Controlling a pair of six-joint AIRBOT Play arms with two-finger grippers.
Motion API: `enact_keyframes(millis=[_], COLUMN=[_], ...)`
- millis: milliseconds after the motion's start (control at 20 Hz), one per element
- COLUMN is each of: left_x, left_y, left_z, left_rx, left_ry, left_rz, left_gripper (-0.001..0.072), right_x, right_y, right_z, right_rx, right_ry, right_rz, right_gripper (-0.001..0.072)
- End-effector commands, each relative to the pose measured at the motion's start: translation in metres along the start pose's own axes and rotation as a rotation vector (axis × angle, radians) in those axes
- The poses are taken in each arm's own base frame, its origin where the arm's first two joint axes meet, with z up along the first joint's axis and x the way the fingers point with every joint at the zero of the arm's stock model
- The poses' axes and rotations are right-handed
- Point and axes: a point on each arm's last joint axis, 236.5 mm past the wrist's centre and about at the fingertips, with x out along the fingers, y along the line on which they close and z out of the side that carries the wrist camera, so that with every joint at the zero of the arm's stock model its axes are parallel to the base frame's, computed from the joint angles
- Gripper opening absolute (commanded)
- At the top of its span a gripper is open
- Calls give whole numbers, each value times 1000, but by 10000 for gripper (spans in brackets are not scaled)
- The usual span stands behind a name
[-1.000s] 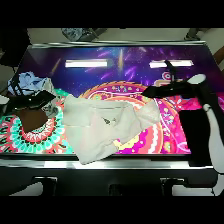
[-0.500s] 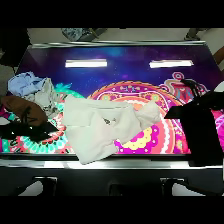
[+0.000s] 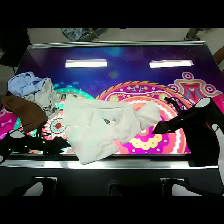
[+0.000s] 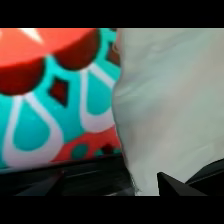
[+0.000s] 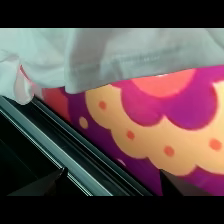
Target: Fold the shirts.
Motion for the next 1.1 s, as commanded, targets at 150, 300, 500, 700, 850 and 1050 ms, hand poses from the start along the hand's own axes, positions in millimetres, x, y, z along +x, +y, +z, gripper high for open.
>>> enact_keyframes(millis=[150, 300, 500, 700, 850, 1050], left_x=[24, 34, 44, 53, 55, 55], left_y=[-23, -29, -35, -41, -43, -43], left_z=[-23, -27, -30, -24, -18, -19], left_rx=[64, 93, 111, 93, 106, 113], left_ry=[81, 85, 84, 41, 10, 15], left_rz=[0, 27, 51, 74, 80, 79], left_gripper=[637, 637, 631, 367, 36, 35], right_x=[11, 5, -13, -48, -62, -47], right_y=[-8, -23, -40, -54, -66, -90], right_z=[30, 51, 85, 122, 134, 114], right_rx=[-28, 3, 50, 90, 111, 153], right_ry=[-111, -211, -348, -505, -570, -468], right_rz=[-58, -114, -195, -284, -341, -393], right_gripper=[701, 701, 698, 692, 688, 681])
